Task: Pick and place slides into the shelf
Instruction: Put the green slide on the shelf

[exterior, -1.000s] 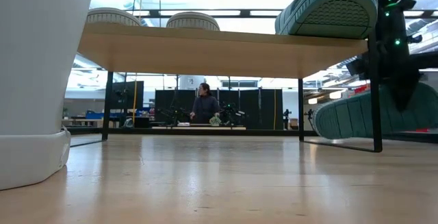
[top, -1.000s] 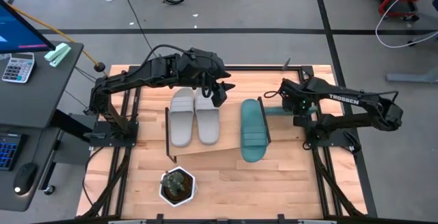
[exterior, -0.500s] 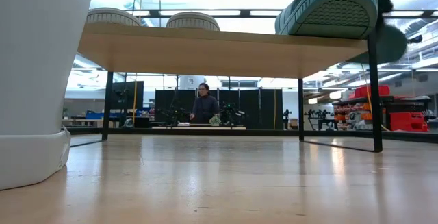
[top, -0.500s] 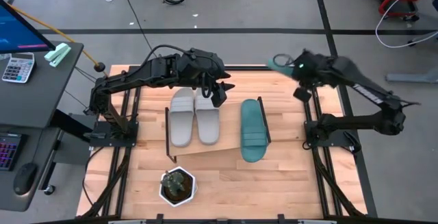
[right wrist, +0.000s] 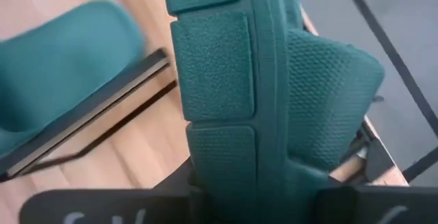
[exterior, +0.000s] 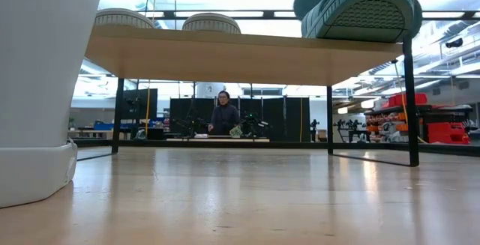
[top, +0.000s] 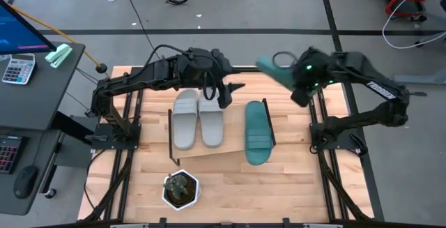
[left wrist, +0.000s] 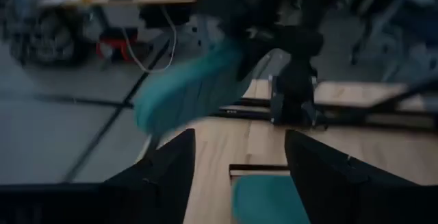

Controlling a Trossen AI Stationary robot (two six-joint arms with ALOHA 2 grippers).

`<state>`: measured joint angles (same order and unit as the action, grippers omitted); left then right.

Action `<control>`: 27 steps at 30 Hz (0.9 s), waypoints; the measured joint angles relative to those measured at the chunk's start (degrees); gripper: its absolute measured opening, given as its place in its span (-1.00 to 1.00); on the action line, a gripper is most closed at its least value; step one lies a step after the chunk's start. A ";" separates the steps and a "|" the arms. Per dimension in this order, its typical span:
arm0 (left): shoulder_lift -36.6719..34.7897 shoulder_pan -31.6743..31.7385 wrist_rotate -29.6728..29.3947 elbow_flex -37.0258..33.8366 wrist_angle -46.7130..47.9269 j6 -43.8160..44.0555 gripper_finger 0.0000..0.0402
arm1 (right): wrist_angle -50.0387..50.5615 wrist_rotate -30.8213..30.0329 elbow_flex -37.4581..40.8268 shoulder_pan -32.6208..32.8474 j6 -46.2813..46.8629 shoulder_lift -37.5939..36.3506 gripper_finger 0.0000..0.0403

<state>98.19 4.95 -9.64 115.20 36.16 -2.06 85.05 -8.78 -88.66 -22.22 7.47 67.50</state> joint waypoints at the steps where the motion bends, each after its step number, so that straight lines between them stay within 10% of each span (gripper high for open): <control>1: 0.00 -0.60 -0.26 0.00 0.14 -2.61 0.18 | -0.10 -0.02 0.00 1.22 -0.02 1.07 -0.62; 8: 0.07 -4.98 -13.17 0.00 1.36 -16.91 0.37 | -2.28 0.22 0.00 6.47 -0.40 6.50 -0.62; 27: 3.28 -7.02 -22.66 0.00 -2.70 -27.64 0.41 | -2.37 3.20 -20.37 13.59 -3.17 20.42 -0.63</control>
<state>101.47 -2.07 -32.29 115.20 33.46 -29.70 82.68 -5.57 -109.03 -8.62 4.30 87.92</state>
